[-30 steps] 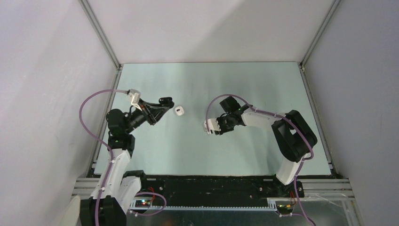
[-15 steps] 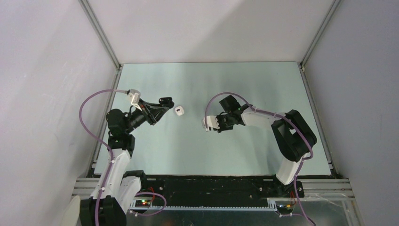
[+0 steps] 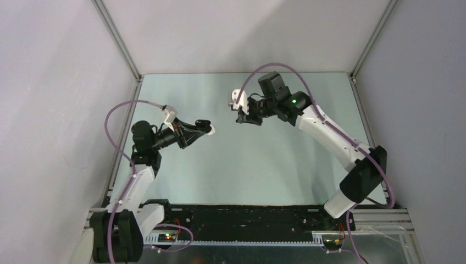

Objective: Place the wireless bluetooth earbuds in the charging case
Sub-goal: Insert the left earbud into the left side groove of the charging case.

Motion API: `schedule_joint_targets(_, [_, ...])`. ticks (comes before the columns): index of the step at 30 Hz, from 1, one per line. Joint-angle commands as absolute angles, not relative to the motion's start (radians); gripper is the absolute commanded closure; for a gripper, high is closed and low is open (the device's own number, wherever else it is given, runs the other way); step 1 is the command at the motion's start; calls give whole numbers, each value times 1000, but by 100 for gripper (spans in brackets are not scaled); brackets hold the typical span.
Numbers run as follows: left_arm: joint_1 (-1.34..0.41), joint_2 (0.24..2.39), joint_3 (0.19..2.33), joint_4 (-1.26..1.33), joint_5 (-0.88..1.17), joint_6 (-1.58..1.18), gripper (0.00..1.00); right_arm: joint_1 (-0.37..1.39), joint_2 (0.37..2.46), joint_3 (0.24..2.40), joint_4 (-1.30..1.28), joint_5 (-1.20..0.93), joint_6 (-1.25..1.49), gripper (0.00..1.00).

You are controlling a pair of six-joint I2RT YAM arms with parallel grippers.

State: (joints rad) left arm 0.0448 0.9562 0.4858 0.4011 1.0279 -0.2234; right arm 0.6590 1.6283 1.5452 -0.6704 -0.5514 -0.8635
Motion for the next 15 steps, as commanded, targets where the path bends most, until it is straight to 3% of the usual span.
schedule_joint_targets(1, [-7, 993, 553, 446, 1163, -85, 100, 725, 1570, 1682, -781, -642, -668, 95])
schedule_joint_targets(7, [-85, 1012, 570, 448, 1209, -44, 100, 830, 1608, 1829, -772, -621, -582, 96])
schedule_joint_targets(15, [-134, 988, 559, 447, 1247, -35, 100, 887, 1643, 1855, -752, -621, -557, 96])
